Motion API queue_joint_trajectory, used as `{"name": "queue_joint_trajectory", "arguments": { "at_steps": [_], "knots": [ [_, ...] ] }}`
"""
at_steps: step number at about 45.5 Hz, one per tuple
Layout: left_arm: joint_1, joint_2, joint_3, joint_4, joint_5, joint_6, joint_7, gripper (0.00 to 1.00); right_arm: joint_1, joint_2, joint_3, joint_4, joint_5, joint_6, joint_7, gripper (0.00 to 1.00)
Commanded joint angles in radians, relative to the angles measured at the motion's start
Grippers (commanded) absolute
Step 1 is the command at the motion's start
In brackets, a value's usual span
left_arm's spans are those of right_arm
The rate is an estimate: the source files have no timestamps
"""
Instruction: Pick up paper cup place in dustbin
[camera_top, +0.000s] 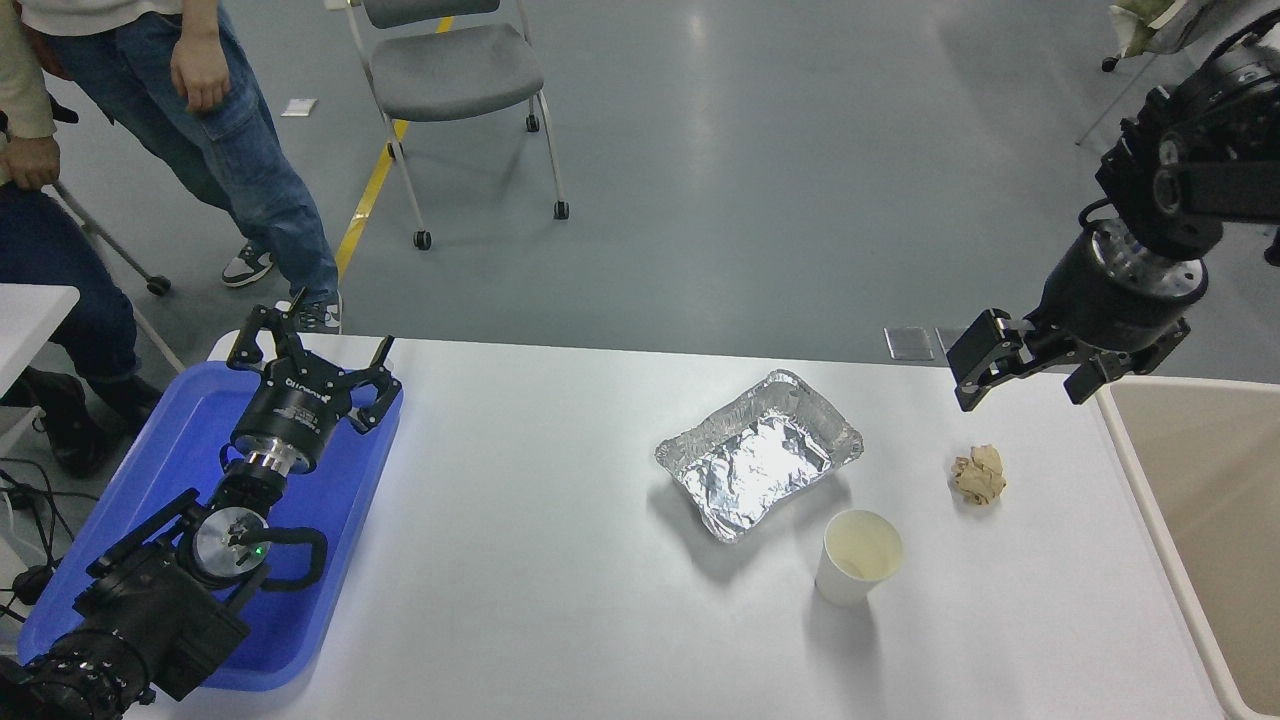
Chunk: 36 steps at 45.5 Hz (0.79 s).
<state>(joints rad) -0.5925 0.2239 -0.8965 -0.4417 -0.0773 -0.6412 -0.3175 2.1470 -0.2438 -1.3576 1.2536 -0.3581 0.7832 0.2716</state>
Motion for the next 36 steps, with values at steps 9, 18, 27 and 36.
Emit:
{"name": "queue_joint_trajectory", "arguments": {
  "at_steps": [9, 18, 27, 36],
  "knots": [
    [-0.001, 0.000, -0.001, 0.000, -0.001, -0.002, 0.000, 1.00, 0.028, 0.040, 0.035, 0.029, 0.018, 0.002, -0.008, 1.00],
    [-0.001, 0.000, -0.001, 0.000, -0.001, -0.002, 0.000, 1.00, -0.047, 0.046, 0.078, 0.009, 0.018, 0.002, -0.009, 1.00],
    [-0.001, 0.000, -0.001, 0.000, -0.001, -0.002, 0.000, 1.00, -0.200, 0.052, 0.104, -0.085, 0.077, 0.002, -0.009, 1.00],
    [-0.001, 0.000, -0.001, 0.000, 0.001, -0.002, 0.000, 1.00, -0.301, 0.075, 0.100, -0.102, 0.122, 0.002, -0.009, 0.99]
  ]
}}
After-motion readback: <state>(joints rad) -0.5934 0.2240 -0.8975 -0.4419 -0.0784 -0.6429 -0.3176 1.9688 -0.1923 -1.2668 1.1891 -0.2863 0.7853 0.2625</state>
